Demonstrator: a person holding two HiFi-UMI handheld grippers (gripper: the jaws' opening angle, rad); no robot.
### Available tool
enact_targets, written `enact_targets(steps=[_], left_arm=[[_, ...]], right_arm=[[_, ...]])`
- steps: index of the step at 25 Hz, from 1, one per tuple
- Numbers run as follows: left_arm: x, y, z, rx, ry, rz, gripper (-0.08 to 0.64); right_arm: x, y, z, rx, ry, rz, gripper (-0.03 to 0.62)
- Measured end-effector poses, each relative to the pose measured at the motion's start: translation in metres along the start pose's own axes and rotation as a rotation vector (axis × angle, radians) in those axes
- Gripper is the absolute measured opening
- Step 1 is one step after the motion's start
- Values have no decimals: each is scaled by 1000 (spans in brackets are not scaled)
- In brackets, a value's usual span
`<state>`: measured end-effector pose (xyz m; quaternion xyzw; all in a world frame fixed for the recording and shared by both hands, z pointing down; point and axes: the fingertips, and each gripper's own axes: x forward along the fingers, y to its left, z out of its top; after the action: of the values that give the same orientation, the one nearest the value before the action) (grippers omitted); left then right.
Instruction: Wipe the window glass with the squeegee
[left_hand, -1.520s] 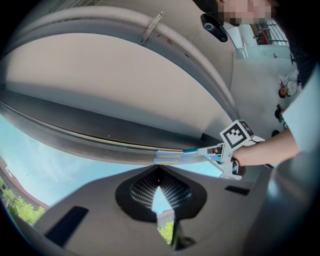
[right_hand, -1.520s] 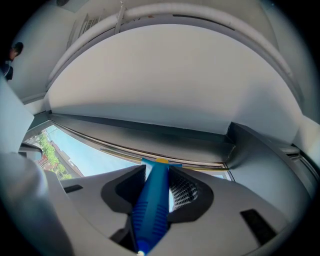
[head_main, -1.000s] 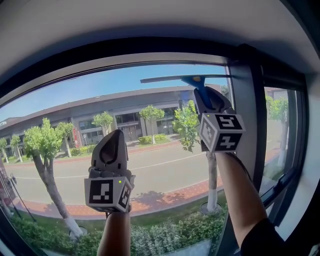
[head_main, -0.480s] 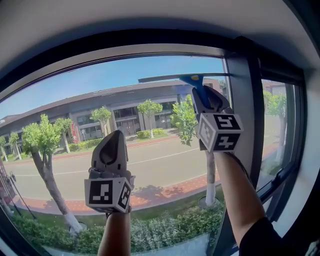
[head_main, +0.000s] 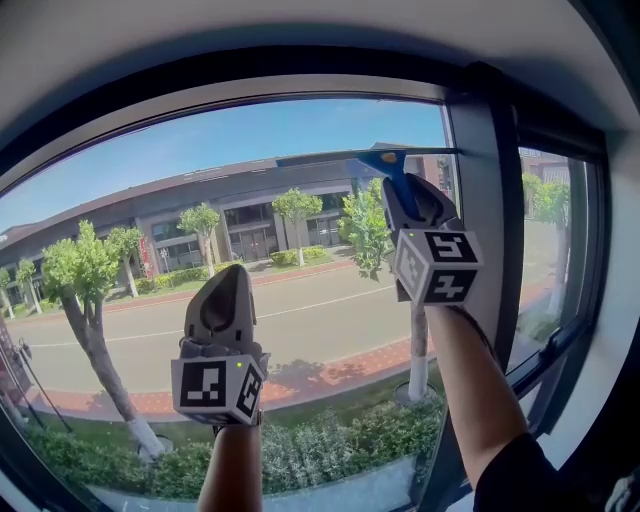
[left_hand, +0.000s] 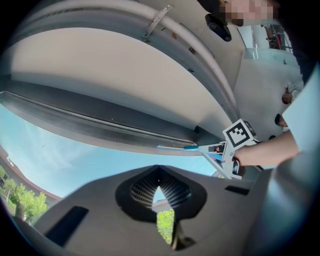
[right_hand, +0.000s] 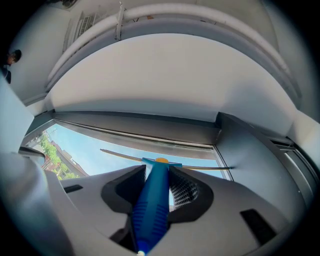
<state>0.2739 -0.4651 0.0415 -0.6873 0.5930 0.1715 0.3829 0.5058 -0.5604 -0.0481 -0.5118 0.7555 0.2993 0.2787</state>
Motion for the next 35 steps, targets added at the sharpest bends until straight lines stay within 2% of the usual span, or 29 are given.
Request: enact_targets(steps=[13, 35], left_arm=[[-20, -15, -6, -30, 28, -35, 2], [-44, -19, -27, -59, 63, -33, 2]], right_arm=[[-20, 6, -16, -1, 17, 0, 141], [-51, 14, -48, 4, 23, 1, 141]])
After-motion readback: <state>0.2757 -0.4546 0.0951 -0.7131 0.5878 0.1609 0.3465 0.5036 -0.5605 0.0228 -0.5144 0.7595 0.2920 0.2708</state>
